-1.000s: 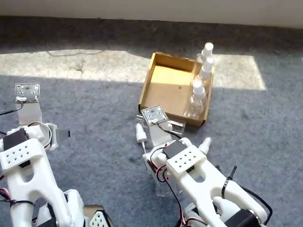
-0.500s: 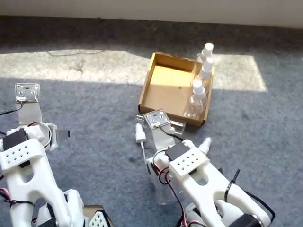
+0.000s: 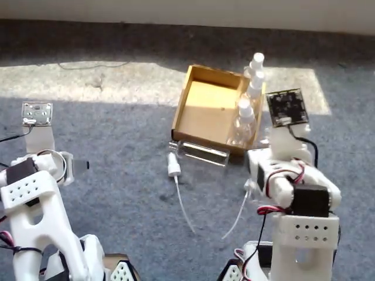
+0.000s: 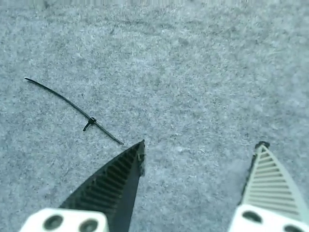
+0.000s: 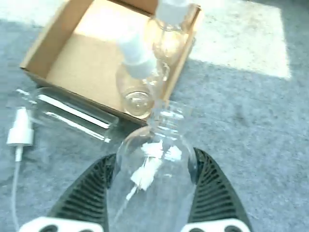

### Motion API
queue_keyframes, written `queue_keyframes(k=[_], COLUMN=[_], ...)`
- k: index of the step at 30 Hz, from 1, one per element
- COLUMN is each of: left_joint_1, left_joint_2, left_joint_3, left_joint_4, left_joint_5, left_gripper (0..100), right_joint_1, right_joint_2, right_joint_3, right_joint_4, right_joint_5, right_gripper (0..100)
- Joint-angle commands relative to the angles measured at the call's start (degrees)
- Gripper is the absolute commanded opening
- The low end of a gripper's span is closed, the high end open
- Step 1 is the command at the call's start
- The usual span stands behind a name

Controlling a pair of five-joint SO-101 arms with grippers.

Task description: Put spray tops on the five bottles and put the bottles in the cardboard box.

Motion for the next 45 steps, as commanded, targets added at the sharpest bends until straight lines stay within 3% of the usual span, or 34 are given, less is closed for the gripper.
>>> queue_keyframes(k=[1, 6, 11, 15, 19, 26, 33, 36, 45], left_joint_1=[8.0, 17.6, 27.2, 36.0, 42.6, 39.6, 38.5, 38.5, 37.7], left_joint_2=[-0.4, -0.4, 0.0, 0.1, 0.1, 0.1, 0.0, -0.1, -0.3], left_joint_3=[-1.5, -5.6, -11.0, -15.3, -16.6, -14.6, -10.0, -9.5, -9.2], left_joint_4=[3.8, 9.4, 13.8, 14.6, 14.3, 13.8, 10.3, 10.3, 10.6], left_joint_5=[0.3, 3.4, 7.7, 12.7, 18.3, 18.5, 18.5, 18.5, 18.5], left_gripper=[32, 32, 32, 32, 32, 32, 32, 32, 32], right_joint_1=[9.8, 19.2, 26.1, 28.6, 28.7, 28.3, 28.4, 28.3, 28.3], right_joint_2=[5.1, 20.5, 34.5, 43.4, 50.2, 57.5, 57.6, 57.5, 54.5], right_joint_3=[-2.9, -2.8, -2.7, -2.7, -2.8, -3.0, -2.7, -2.9, -15.0], right_joint_4=[-4.1, -12.6, -21.1, -25.1, -29.1, -34.5, -34.4, -33.9, -16.7], right_joint_5=[4.7, 9.3, 19.6, 31.7, 33.8, 33.4, 28.9, 28.7, 20.9], right_gripper=[1.0, 1.0, 1.0, 1.0, 1.0, 2.2, 22.7, 26.5, 26.9])
